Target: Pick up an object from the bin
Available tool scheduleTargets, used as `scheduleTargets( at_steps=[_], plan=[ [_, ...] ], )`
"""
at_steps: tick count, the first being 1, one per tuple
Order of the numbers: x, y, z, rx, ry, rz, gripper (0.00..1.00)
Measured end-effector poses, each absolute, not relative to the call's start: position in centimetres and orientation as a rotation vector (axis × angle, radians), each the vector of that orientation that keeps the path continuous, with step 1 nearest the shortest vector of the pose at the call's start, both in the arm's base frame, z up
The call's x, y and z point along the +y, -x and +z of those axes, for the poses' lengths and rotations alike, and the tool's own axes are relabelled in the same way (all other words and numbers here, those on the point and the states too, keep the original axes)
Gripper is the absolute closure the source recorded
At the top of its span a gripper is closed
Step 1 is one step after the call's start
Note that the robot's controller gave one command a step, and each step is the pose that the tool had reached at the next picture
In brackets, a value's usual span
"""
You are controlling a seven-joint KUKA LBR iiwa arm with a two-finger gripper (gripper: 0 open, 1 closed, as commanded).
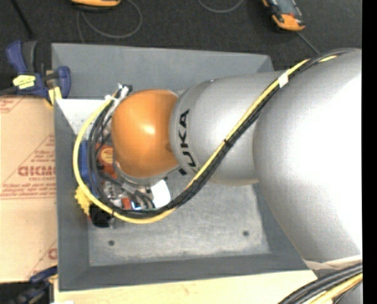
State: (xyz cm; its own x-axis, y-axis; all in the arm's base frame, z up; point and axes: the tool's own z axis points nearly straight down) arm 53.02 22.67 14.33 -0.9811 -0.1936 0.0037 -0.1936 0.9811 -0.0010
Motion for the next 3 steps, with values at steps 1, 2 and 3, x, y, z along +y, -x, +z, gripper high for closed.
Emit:
scheduleTargets(
  at_steps=[1,2,3],
  plan=[
    [22.7,-53.2,15.4,-3.144,-0.301,-0.009,1.00],
    [22.3,-52.5,13.6,-3.120,-0.295,0.003,1.00],
    [23.5,-55.8,19.6,-3.129,-0.300,0.000,1.00]
  ],
)
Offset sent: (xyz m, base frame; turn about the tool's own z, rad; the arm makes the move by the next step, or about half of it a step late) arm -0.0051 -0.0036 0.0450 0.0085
